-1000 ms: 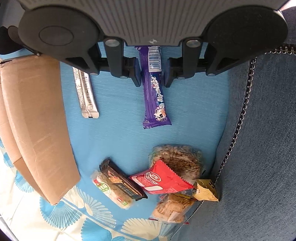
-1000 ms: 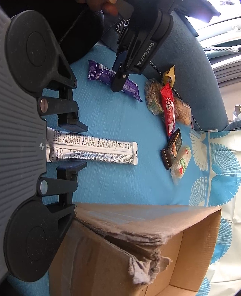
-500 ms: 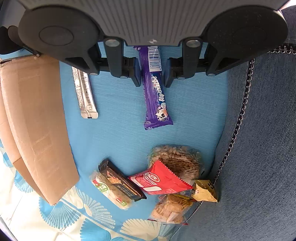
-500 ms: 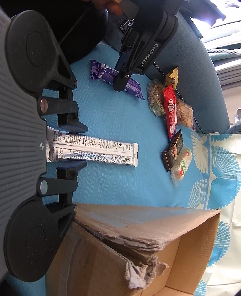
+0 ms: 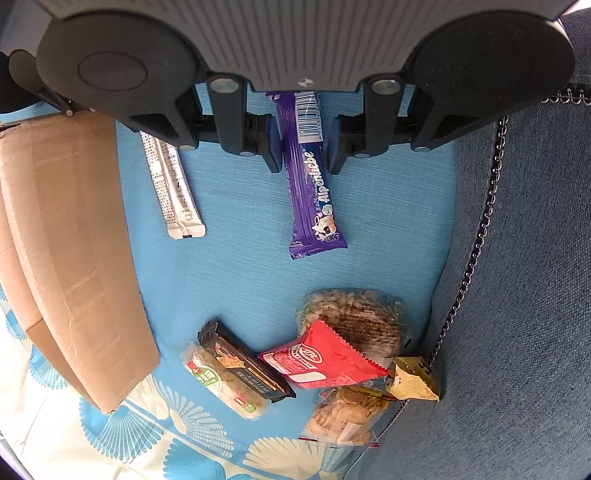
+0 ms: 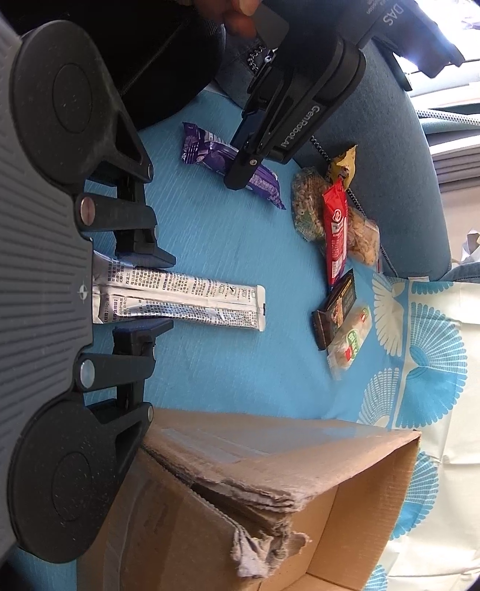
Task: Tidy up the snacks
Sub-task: 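Lift the silver stick pack with the right gripper while the left holds the purple stick, then carry the silver stick pack and purple candy stick over the box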
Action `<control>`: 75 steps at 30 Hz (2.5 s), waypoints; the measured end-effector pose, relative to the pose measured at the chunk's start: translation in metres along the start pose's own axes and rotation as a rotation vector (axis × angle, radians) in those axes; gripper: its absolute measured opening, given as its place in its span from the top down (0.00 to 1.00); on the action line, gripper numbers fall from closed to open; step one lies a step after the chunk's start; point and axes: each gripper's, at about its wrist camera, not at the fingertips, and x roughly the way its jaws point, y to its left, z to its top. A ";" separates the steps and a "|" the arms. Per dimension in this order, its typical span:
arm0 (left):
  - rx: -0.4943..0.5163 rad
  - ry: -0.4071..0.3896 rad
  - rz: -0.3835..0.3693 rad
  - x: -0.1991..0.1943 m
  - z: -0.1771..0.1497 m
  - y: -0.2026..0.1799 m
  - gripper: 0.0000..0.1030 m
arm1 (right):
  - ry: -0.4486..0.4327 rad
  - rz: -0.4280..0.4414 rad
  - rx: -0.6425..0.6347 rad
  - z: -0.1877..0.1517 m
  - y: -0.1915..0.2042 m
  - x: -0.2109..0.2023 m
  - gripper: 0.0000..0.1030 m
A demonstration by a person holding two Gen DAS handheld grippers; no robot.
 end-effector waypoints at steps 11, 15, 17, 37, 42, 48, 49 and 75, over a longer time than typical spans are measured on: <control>0.019 -0.018 0.016 -0.003 0.002 -0.003 0.79 | -0.020 0.009 -0.041 -0.002 0.003 -0.007 0.72; 0.019 -0.037 0.005 -0.007 0.001 -0.003 0.79 | -0.029 0.009 -0.052 -0.003 0.003 -0.009 0.72; 0.017 -0.044 -0.001 -0.008 0.001 -0.003 0.79 | -0.034 0.009 -0.058 -0.003 0.003 -0.010 0.73; 0.020 -0.117 -0.052 -0.020 -0.007 -0.001 0.79 | -0.103 0.019 -0.117 -0.007 0.008 -0.032 0.73; 0.021 -0.138 -0.071 -0.024 -0.009 0.001 0.79 | -0.158 0.027 -0.104 0.002 0.008 -0.050 0.73; 0.031 -0.159 -0.092 -0.028 -0.010 0.000 0.79 | -0.262 0.021 -0.069 0.026 -0.001 -0.083 0.73; 0.031 -0.163 -0.095 -0.029 -0.010 -0.001 0.79 | -0.281 0.018 -0.061 0.031 -0.005 -0.089 0.73; 0.046 -0.332 -0.106 -0.054 -0.018 -0.005 0.79 | -0.459 -0.285 0.320 0.016 -0.182 -0.167 0.73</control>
